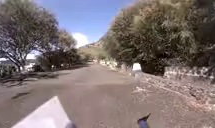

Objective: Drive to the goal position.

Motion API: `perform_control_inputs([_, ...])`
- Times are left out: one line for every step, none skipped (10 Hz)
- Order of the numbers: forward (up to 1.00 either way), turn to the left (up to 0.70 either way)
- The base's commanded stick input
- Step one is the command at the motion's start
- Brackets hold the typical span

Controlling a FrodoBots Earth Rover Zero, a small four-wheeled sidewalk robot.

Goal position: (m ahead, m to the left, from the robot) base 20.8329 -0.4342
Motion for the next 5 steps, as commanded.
perform_control_inputs([0.5,0.0])
perform_control_inputs([0.5,0.0])
perform_control_inputs([0.5,0.0])
perform_control_inputs([0.5,0.0])
perform_control_inputs([0.5,0.0])
